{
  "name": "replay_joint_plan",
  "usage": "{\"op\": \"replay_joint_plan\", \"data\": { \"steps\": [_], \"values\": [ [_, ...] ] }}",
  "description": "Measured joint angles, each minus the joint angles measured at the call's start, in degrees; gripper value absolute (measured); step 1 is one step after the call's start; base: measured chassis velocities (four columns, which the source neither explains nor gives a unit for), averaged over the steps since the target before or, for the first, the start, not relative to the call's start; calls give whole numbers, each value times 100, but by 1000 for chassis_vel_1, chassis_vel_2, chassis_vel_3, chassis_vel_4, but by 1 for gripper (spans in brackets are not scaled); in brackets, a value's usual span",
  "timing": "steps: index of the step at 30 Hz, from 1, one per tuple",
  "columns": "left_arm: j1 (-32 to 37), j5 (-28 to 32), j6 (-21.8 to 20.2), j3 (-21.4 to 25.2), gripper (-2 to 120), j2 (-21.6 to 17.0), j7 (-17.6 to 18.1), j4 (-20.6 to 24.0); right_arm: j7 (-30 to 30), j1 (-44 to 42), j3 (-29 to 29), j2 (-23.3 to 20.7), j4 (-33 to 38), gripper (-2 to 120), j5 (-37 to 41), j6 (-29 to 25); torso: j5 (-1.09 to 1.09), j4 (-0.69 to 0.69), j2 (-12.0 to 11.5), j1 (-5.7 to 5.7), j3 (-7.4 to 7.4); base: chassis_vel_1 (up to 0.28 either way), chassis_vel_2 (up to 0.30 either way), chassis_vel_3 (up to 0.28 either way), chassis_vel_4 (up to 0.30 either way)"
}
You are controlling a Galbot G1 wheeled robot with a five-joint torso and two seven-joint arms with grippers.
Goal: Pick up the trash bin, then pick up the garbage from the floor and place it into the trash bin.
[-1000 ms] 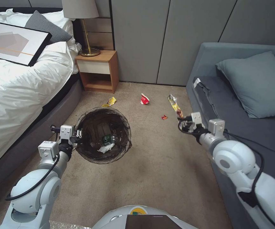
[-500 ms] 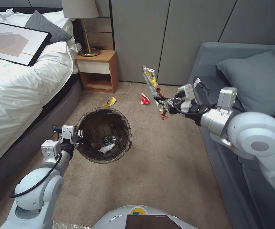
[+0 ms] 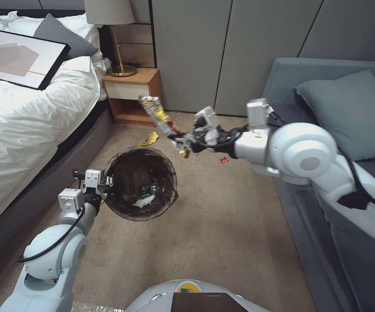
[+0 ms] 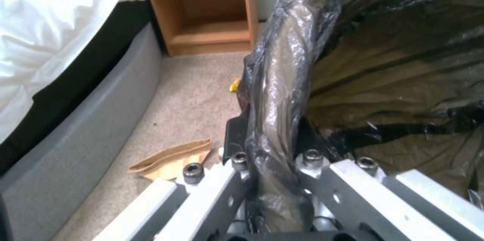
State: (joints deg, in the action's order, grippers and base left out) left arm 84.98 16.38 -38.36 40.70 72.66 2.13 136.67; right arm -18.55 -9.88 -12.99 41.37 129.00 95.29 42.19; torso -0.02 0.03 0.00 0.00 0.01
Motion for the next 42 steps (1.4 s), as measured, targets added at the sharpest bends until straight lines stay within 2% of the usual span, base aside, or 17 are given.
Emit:
{"op": "replay_joint_plan", "data": {
  "steps": [2, 4, 5, 7, 8, 10, 16, 34, 35, 36, 37, 41, 42],
  "values": [
    [-3, 1, 0, 3, 0, -2, 0, -15, -130, 140, -184, 117, -25, 0, 137, -1, 0, -1, 0, 0, 0, 0, 0, 0, 0],
    [-12, 5, 0, 6, 0, 0, -4, -50, -528, 463, -676, 457, -103, 0, 428, -2, -1, -1, 0, 0, 0, 0, 0, 0, 0],
    [-12, 5, 0, 6, 0, 0, -4, -50, -528, 463, -676, 457, -103, 0, 428, -2, -1, -1, 0, 0, 0, 0, 0, 0, 0],
    [-34, 13, 0, 10, 0, 7, -8, -73, -847, 627, -1088, 745, -223, 0, 581, -3, 1, -3, 0, 0, 0, 0, 0, 0, 0],
    [-34, 13, 0, 10, 0, 7, -8, -73, -847, 627, -1088, 745, -223, 0, 581, -3, 1, -3, 0, 0, 0, 0, 0, 0, 0],
    [-57, 18, 2, 22, 0, 11, -10, -113, -1387, 750, -1490, 1084, -329, 0, 942, -5, 1, -3, 0, 0, 0, 0, 0, 0, 0],
    [-85, 36, 3, 43, 0, 10, -12, -140, -1760, 721, -1858, 1269, -410, 0, 1088, -6, 1, -4, 0, 0, -1, 0, 0, 0, 0],
    [-147, 76, 2, 65, 0, 42, -14, -182, -2065, 273, -2145, 1667, -1157, -1, 773, -6, 2, -3, 0, 0, -1, 0, 0, 0, 0],
    [-147, 77, 2, 66, 0, 43, -14, -182, -2071, 271, -2144, 1672, -1165, 0, 770, -6, 2, -3, 0, 0, -1, 0, 0, 0, 0],
    [-149, 80, 2, 73, 0, 44, -14, -182, -2082, 255, -2142, 1693, -1205, 9, 766, -6, 2, -3, 0, 0, -1, 0, 0, 0, 0],
    [-149, 80, 2, 73, 0, 44, -14, -182, -2082, 255, -2142, 1693, -1205, 9, 766, -6, 2, -3, 0, 0, -1, 0, 0, 0, 0],
    [-149, 82, 4, 80, 0, 53, -14, -186, -2077, 186, -2124, 1758, -1268, 26, 630, -6, 2, -3, 1, 0, -1, 0, 0, 0, 0],
    [-149, 82, 4, 80, 0, 53, -14, -186, -2077, 186, -2124, 1758, -1268, 26, 630, -6, 2, -3, 1, 0, -1, 0, 0, 0, 0]
  ]
}}
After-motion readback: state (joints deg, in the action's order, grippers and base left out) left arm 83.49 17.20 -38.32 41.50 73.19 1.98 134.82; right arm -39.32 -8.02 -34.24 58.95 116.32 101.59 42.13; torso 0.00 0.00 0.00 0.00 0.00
